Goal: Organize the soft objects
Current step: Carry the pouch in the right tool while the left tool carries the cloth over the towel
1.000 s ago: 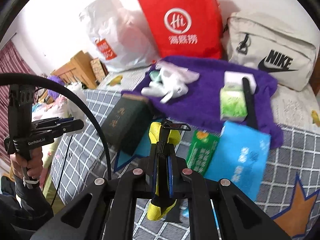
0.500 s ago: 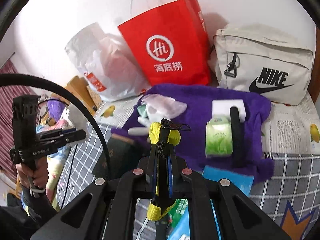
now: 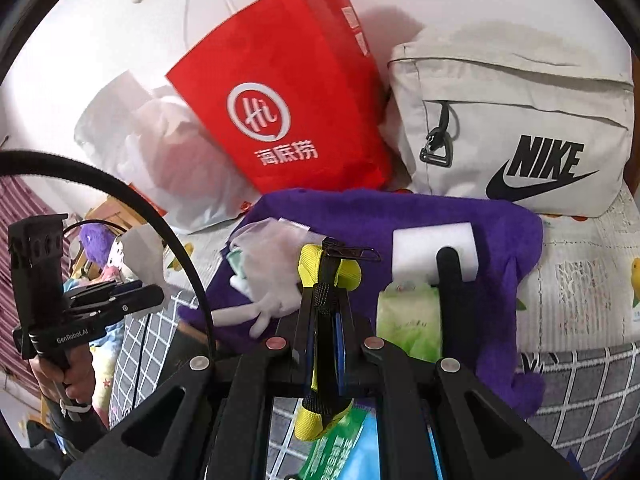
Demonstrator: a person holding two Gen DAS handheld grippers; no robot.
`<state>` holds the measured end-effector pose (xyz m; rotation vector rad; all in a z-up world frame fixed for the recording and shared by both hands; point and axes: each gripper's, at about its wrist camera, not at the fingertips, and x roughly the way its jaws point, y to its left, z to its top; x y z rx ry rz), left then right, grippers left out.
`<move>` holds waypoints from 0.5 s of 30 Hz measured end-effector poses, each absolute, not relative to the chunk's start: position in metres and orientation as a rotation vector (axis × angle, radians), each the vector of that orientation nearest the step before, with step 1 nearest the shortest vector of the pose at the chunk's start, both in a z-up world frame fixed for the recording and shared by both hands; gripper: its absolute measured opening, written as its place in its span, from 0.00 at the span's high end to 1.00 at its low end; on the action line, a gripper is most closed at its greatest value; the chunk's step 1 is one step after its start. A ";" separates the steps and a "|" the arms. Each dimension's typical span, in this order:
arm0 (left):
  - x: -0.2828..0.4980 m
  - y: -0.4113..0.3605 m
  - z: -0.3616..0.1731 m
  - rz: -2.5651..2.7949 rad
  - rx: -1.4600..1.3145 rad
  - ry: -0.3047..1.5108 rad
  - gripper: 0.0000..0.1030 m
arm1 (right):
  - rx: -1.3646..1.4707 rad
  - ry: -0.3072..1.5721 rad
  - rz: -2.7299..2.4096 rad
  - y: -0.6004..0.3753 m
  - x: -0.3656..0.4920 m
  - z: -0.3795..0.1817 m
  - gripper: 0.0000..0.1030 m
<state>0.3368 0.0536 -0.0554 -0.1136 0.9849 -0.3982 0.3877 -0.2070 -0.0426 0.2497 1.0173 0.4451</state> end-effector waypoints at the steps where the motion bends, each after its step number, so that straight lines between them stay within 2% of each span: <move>1: 0.340 0.052 -0.056 -0.405 -0.117 0.988 0.79 | 0.251 1.018 0.443 -0.207 0.391 -0.044 0.92; 15: 0.371 0.032 -0.068 -0.450 -0.094 1.018 0.79 | 0.229 1.150 0.448 -0.188 0.436 -0.099 0.92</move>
